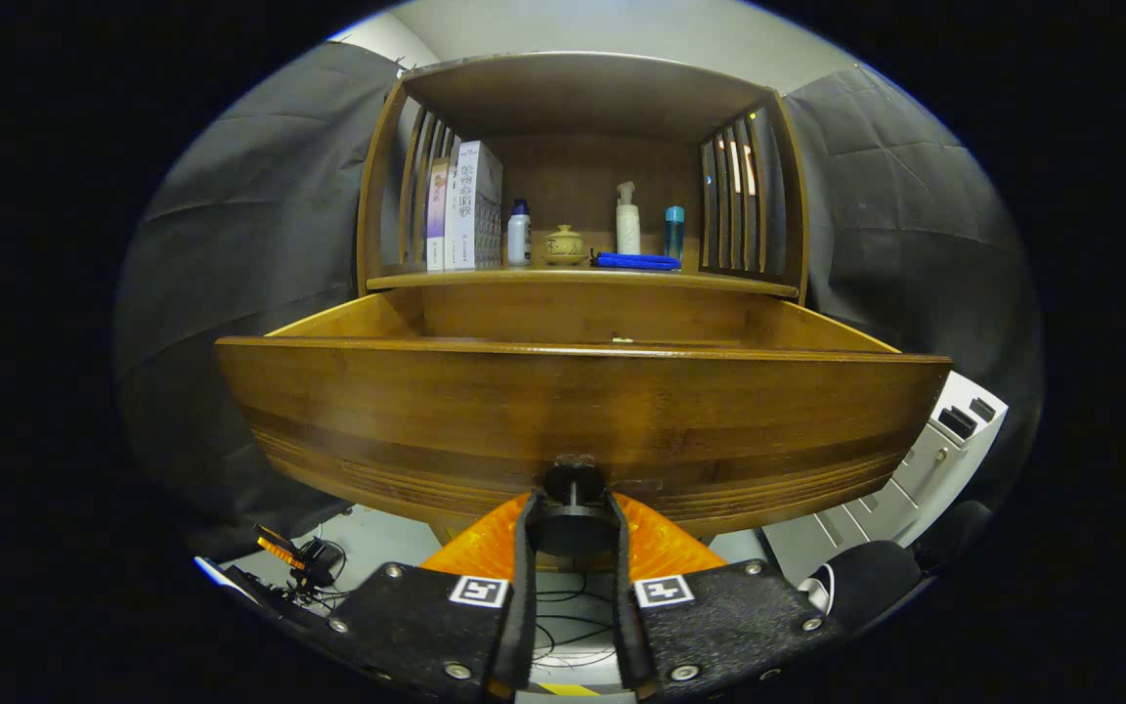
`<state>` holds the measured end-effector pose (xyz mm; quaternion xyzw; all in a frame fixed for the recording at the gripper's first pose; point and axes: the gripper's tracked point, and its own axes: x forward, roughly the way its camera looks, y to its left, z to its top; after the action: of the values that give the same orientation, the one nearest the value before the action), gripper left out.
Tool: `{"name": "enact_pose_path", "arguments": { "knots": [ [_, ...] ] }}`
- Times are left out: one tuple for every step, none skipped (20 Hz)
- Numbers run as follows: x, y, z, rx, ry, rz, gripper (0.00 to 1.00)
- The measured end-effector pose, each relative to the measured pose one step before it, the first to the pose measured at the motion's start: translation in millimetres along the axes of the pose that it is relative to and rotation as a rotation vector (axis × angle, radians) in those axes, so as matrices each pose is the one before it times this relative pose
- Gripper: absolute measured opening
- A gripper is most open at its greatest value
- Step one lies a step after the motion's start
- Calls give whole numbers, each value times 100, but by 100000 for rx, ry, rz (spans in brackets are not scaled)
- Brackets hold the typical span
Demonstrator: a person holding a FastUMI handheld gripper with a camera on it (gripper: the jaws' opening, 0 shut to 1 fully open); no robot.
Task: Pull open the drawer, take out the items inside it, and place them on the countertop above the cabinet.
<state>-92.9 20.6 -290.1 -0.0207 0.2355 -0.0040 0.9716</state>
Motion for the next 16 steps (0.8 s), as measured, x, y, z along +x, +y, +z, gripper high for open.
{"name": "enact_pose_path", "arguments": {
  "knots": [
    [-180,92,-73,-250,-251,1611,38],
    [-160,-113,-275,-397,-154,1007,44],
    [-104,23,-80,71,177,1052,49],
    [-576,-73,124,768,-419,-144,61],
    [-408,55,587,880,-1814,1034,73],
    [-530,491,890,638,-2206,2037,84],
    [-262,249,1145,391,-1964,1727,96],
    [-393,170,1336,56,-2008,1107,96],
    [-233,-61,1574,-268,-2667,-86,96],
    [-218,-255,1623,-75,-2632,-910,96],
    [-124,-49,1455,-388,-2766,-265,96],
    [240,-90,1403,-1018,-1973,-819,96],
    [119,-471,1021,-1128,-724,-1652,96],
    [618,-466,845,-852,195,-1312,96],
    [528,-289,1046,-260,-131,-1023,96],
    [570,-403,1122,219,-206,-1355,96]
  ]
}}
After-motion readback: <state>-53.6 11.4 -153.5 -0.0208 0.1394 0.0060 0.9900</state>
